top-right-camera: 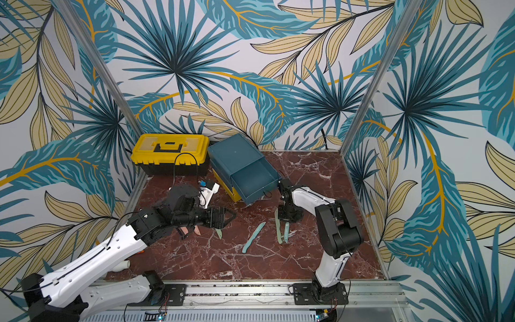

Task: Place the fruit knives into the drawer by color
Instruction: Pick up the fruit knife from the center of the board.

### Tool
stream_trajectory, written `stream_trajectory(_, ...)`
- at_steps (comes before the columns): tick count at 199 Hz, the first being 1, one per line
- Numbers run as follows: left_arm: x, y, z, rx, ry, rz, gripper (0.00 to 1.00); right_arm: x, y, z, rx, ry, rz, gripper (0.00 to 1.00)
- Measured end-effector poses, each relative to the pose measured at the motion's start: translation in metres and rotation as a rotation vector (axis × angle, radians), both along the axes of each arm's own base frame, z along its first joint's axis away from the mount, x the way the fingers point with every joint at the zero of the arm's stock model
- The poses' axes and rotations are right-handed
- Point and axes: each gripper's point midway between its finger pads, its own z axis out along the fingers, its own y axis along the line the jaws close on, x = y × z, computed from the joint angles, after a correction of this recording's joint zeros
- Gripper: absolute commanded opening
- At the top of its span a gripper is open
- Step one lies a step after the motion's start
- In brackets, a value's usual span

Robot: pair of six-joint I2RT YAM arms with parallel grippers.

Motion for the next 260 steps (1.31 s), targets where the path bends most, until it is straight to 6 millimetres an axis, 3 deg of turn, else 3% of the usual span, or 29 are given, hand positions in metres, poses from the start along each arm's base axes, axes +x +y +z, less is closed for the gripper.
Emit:
stream_trajectory(16,-0.001,0.0,-0.004,0.001,0.01,0.0,1.0,0.0,-0.001,0.0,-0.008,-0.001,0.0,0.31)
stream_trajectory(42,-0.003,-0.001,-0.009,0.0,0.025,0.0,1.0,0.0,-0.004,0.0,-0.023,-0.001,-0.005,0.33)
stream_trajectory(66,-0.003,-0.002,-0.01,-0.002,0.03,-0.002,1.0,0.0,-0.004,0.0,-0.024,-0.002,-0.009,0.29)
stream_trajectory(95,-0.003,-0.003,-0.009,-0.006,0.026,-0.003,1.0,0.001,-0.004,0.0,-0.02,-0.005,-0.018,0.15)
stream_trajectory(148,-0.003,-0.004,-0.01,-0.004,0.028,-0.005,1.0,0.001,-0.004,0.0,-0.021,-0.007,-0.032,0.0)
stream_trajectory(217,-0.003,-0.004,-0.009,0.002,0.024,-0.01,1.0,-0.007,-0.017,0.006,-0.079,0.008,-0.049,0.0)
stream_trajectory(260,0.001,-0.007,-0.007,0.023,0.011,-0.029,1.0,-0.016,-0.034,0.037,-0.104,-0.031,-0.099,0.0)
